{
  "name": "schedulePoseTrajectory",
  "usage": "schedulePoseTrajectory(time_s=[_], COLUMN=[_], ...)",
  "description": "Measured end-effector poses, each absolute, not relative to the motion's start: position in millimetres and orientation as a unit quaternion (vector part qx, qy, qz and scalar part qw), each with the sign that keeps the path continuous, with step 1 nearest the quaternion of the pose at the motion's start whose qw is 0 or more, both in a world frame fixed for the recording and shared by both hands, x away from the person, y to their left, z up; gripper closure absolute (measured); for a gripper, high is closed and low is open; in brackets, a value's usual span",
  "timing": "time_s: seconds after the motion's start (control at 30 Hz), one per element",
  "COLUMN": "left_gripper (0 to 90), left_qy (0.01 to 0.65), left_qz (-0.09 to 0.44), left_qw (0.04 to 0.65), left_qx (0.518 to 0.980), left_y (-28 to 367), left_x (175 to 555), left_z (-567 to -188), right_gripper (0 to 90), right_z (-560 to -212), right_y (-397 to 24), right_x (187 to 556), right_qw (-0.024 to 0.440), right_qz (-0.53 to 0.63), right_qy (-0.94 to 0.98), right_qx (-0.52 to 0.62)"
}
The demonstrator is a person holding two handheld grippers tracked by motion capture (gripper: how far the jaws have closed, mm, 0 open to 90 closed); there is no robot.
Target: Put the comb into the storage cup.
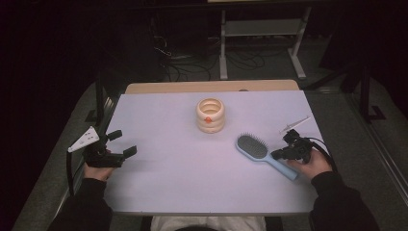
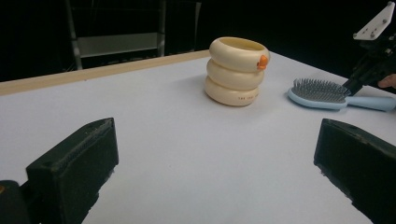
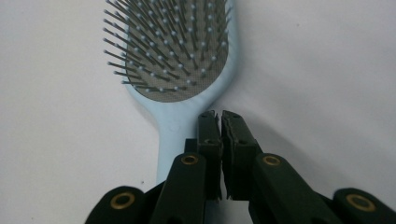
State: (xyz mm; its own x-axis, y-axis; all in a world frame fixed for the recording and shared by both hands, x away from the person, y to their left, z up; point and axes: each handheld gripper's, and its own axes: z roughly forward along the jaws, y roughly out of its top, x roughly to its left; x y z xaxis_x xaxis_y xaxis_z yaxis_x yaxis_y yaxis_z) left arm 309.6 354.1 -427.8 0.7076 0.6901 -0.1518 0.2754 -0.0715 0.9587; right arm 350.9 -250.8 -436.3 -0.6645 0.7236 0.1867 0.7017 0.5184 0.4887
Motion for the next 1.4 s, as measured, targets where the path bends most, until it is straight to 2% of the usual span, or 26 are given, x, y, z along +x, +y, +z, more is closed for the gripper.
schedulePoseTrajectory(time_s=[0.17, 0.3, 0.47, 0.53, 0.77, 0.97, 1.07, 1.17, 1.4], left_gripper=[0.0, 0.0, 0.0, 0.0, 0.0, 0.0, 0.0, 0.0, 0.0], left_qy=[0.340, 0.340, 0.340, 0.340, 0.339, 0.340, 0.340, 0.339, 0.339], left_qz=[0.175, 0.174, 0.174, 0.175, 0.176, 0.175, 0.175, 0.176, 0.176], left_qw=[0.591, 0.591, 0.591, 0.591, 0.591, 0.591, 0.591, 0.591, 0.591], left_qx=[0.710, 0.710, 0.710, 0.710, 0.710, 0.710, 0.710, 0.710, 0.710], left_y=[353.9, 354.1, 354.1, 354.1, 354.1, 353.9, 353.8, 354.1, 354.1], left_x=[309.6, 309.7, 309.6, 309.7, 309.6, 309.6, 309.6, 309.7, 309.6], left_z=[-427.8, -427.8, -427.8, -427.8, -427.7, -427.8, -427.8, -427.7, -427.6], right_gripper=[81.5, 75.3, 62.3, 53.3, 29.9, 13.7, 11.8, 0.8, 0.0], right_z=[-427.5, -418.8, -408.6, -404.8, -390.9, -383.3, -381.5, -380.9, -381.8], right_y=[-253.6, -253.8, -256.8, -258.5, -263.5, -263.9, -261.3, -258.0, -251.7], right_x=[348.3, 345.4, 342.7, 341.5, 338.4, 336.4, 336.6, 337.8, 340.4], right_qw=[0.028, 0.040, 0.057, 0.058, 0.069, 0.074, 0.071, 0.075, 0.081], right_qz=[0.282, 0.285, 0.288, 0.292, 0.296, 0.302, 0.302, 0.297, 0.290], right_qy=[0.869, 0.870, 0.865, 0.864, 0.861, 0.859, 0.862, 0.865, 0.871], right_qx=[0.405, 0.400, 0.406, 0.406, 0.408, 0.406, 0.401, 0.398, 0.388])
